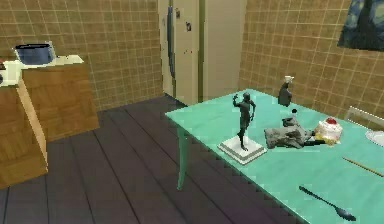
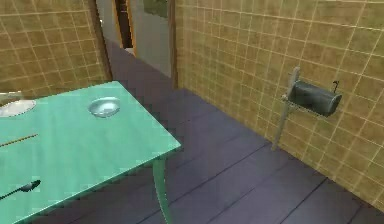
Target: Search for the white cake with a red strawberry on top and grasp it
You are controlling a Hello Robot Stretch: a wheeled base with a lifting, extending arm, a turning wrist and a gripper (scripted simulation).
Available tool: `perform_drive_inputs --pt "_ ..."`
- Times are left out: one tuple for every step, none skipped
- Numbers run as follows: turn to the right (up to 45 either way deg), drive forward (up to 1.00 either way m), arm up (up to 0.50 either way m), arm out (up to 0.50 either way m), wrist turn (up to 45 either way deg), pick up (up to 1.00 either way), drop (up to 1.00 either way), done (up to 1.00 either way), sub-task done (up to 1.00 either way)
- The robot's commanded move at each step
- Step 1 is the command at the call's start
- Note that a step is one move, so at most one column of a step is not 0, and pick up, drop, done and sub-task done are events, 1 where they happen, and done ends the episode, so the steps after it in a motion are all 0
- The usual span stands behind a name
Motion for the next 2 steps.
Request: perform_drive_inputs --pt "33.0 0.0 0.0 0.0 0.0 0.0 0.0 0.0 0.0" --pt "0.0 0.4 0.0 0.0 0.0 0.0 0.0 0.0 0.0"
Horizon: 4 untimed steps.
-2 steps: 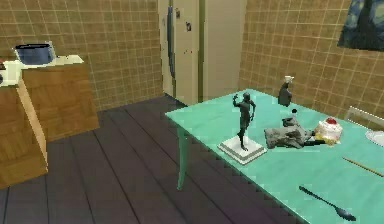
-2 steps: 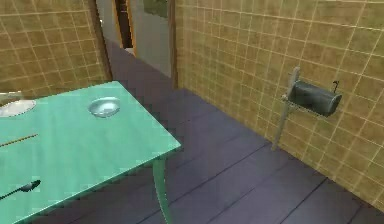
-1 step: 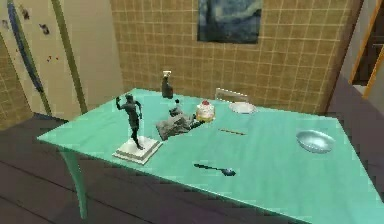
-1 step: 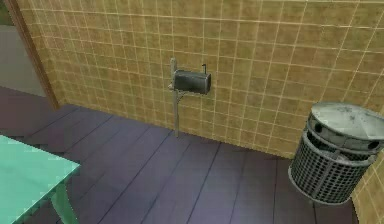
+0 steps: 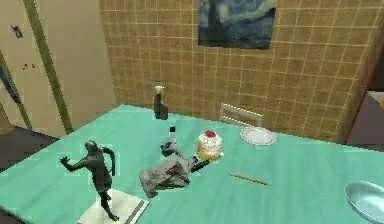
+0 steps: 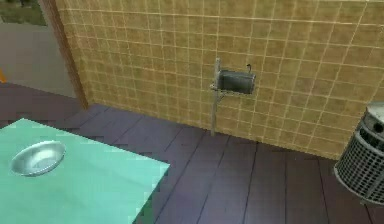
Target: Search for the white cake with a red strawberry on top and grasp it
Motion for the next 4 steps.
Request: perform_drive_inputs --pt "-45.0 0.0 0.0 0.0 0.0 0.0 0.0 0.0 0.0" --pt "-36.0 0.0 0.0 0.0 0.0 0.0 0.0 0.0 0.0" --pt "21.0 0.0 0.0 0.0 0.0 0.0 0.0 0.0 0.0" --pt "0.0 0.35 0.0 0.0 0.0 0.0 0.0 0.0 0.0"
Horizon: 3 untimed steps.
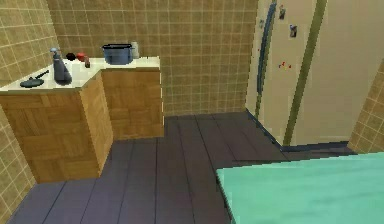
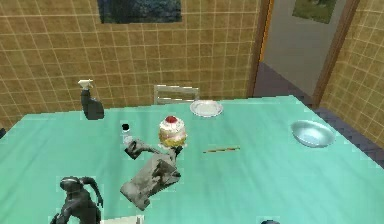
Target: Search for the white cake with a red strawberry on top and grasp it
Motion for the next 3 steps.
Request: perform_drive_inputs --pt "0.0 0.0 0.5 0.0 0.0 0.0 0.0 0.0 0.0" --pt "0.0 0.0 0.36 0.0 0.0 0.0 0.0 0.0 0.0" --pt "0.0 0.0 0.0 0.46 0.0 0.0 0.0 0.0 0.0"
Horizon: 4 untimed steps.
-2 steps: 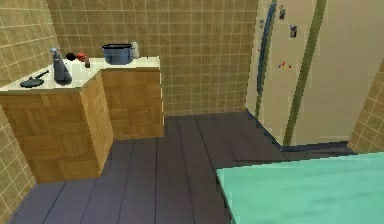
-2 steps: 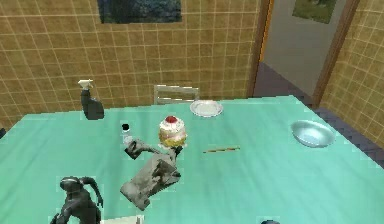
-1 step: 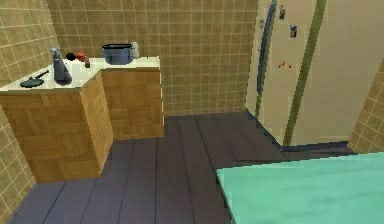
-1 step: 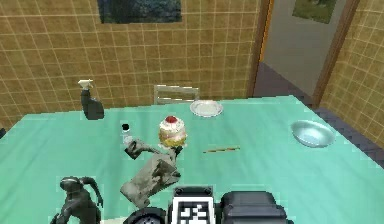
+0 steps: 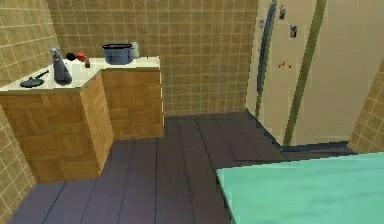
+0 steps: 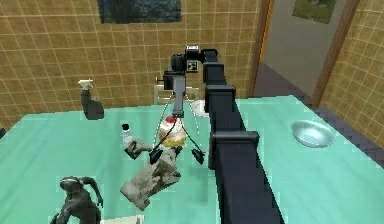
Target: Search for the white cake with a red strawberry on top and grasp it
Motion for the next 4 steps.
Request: perform_drive_inputs --pt "0.0 0.0 0.0 0.0 45.0 0.0 0.0 0.0 0.0" --pt "0.0 0.0 0.0 0.0 45.0 0.0 0.0 0.0 0.0" --pt "0.0 0.0 0.0 0.0 45.0 0.0 0.0 0.0 0.0" --pt "0.0 0.0 0.0 0.0 18.0 0.0 0.0 0.0 0.0"
